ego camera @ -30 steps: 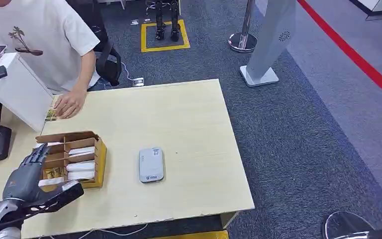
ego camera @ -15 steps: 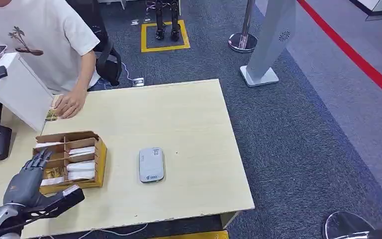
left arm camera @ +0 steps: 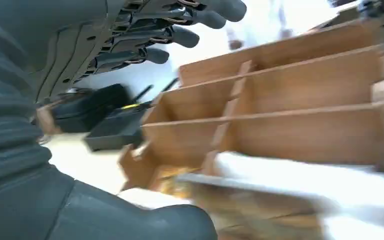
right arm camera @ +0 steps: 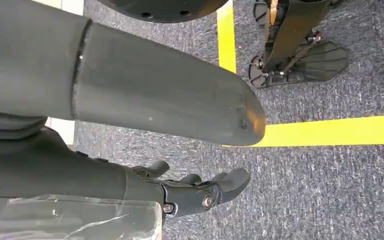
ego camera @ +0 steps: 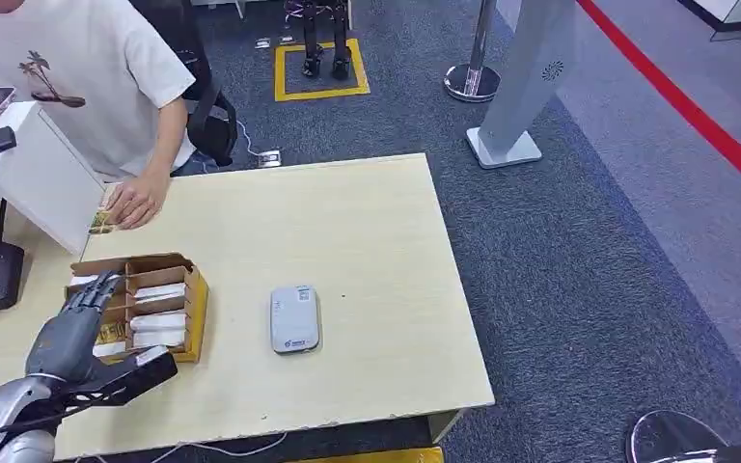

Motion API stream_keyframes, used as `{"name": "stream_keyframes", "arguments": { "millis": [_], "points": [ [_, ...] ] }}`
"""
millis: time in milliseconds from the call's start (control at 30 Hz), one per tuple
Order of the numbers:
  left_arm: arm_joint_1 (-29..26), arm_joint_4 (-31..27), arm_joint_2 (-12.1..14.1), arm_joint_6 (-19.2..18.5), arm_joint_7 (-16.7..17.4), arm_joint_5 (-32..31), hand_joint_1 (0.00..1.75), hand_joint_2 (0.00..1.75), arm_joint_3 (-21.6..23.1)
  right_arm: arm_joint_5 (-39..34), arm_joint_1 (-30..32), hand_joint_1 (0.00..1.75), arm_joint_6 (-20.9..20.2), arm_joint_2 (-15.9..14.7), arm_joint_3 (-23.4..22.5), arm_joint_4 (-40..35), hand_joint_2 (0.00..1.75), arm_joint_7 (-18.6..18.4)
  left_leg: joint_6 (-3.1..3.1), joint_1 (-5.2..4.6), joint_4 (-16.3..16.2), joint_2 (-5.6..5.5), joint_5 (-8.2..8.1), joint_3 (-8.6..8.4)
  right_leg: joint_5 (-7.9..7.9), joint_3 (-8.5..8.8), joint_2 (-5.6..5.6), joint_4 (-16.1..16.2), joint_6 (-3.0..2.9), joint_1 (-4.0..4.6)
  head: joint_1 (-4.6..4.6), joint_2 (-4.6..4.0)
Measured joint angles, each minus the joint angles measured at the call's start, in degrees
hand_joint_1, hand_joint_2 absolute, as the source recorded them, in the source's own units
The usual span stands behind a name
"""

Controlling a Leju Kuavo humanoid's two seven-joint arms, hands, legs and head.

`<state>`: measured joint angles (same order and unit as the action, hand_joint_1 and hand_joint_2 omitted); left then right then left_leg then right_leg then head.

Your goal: Pass the card to the sensor for recognition and then transmit it.

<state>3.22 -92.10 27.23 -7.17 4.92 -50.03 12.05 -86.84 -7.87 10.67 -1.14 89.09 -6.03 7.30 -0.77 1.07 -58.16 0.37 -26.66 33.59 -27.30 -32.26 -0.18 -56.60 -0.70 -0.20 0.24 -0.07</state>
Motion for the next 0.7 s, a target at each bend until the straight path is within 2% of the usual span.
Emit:
{"name": "stream_keyframes", "arguments": {
  "millis": [300,700],
  "points": [
    [6.02,2.93,-1.81,-0.35,-0.92,0.96,0.00,1.75,6.75,0.20,-0.62,0.00,0.07,0.00,0.00,0.00,0.00,-0.74,0.00,0.00,-0.01,0.05,0.00,-0.02,0.01,-0.01,0.04,0.00,0.00,0.00,-0.02,0.00],
    [7.15,3.93,-0.92,-0.20,-0.15,2.23,0.00,1.75,8.04,0.20,-0.59,0.00,0.24,-0.02,0.00,0.00,0.00,-1.11,-0.01,0.00,0.00,0.06,0.00,-0.01,0.01,-0.03,0.08,0.00,0.00,0.00,-0.02,0.00]
  ]
}}
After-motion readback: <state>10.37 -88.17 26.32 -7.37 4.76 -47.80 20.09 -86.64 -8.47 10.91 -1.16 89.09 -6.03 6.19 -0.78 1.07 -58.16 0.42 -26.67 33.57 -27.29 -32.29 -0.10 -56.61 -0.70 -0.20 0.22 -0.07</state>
